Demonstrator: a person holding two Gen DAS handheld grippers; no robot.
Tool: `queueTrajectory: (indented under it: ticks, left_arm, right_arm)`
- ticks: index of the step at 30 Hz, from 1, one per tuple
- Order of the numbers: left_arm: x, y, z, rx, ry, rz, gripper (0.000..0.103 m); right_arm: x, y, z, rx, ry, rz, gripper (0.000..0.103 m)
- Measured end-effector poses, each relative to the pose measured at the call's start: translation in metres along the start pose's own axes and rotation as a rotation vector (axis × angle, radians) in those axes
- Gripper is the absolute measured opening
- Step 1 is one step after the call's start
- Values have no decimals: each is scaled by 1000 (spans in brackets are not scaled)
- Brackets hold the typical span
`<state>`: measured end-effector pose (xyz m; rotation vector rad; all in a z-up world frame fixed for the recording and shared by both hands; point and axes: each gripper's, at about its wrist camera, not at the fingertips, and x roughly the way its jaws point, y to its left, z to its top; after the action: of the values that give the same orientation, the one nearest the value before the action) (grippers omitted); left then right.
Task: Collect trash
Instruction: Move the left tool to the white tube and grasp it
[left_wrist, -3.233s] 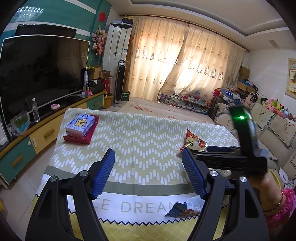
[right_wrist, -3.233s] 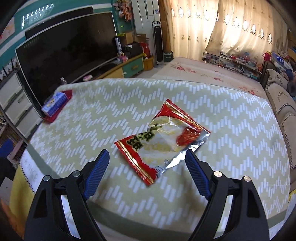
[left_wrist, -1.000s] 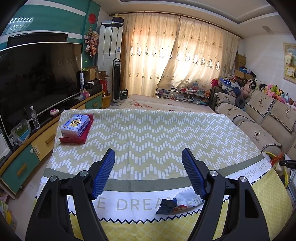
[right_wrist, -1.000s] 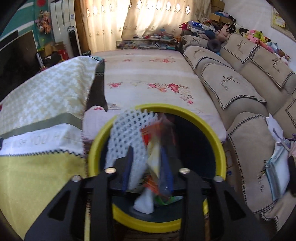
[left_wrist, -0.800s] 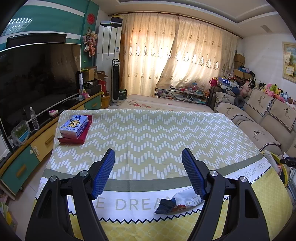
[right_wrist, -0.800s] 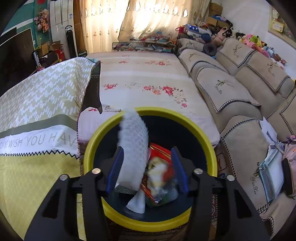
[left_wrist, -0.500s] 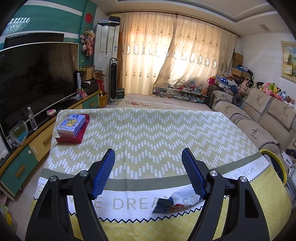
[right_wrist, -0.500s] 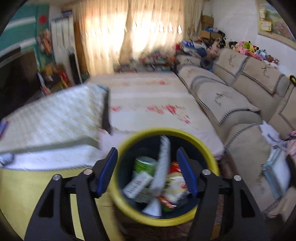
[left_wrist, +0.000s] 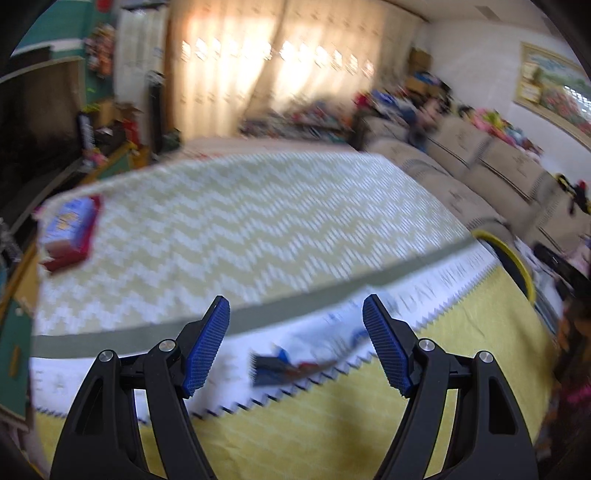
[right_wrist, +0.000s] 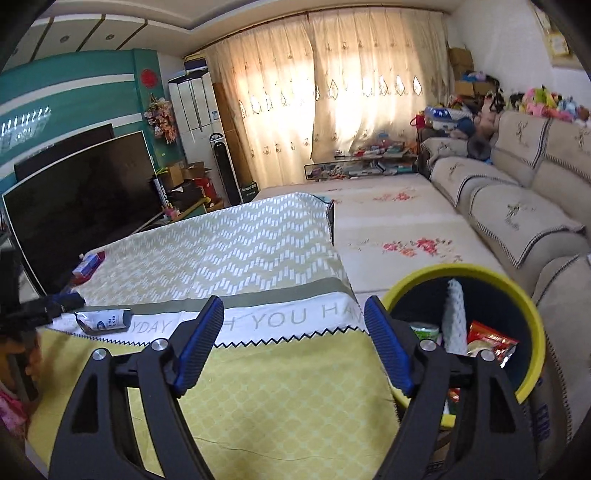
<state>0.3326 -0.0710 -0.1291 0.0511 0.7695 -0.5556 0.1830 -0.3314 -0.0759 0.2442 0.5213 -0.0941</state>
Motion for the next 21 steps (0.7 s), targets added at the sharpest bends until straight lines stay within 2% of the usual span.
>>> queueTrajectory:
  ticks: [2,5,7,11,12,14,17,21]
  left_arm:
    - [6,-4,-3,13,51,-73,74]
    - [13,-9,-10,9,111,-143,74]
    - [13,-14,-15,2,127,-165,74]
    - [-3,-42,-25,13,148,-319,74]
    - [-6,-50,-26,28,149,-336,74]
    - [-11,-64,-26,74,138,-317,75]
    - [-6,-73,-18,121,121,-166,75]
    - [21,-64,-8,44,188,-81,74]
  right_arm:
    - [1,-3,-1,13,6,7,74]
    - [2,-8,-2,30,8,11,74]
    - [3,-11,-2,40,13,15,74]
    - [2,-15,-3,50,10,21,75]
    - [1,-15,-2,53,9,22,74]
    - [1,-17,-3,59,5,25,75]
    - [1,-17,-3,61,-1,27,75]
    - [-1,-18,-3,70,-4,33,75]
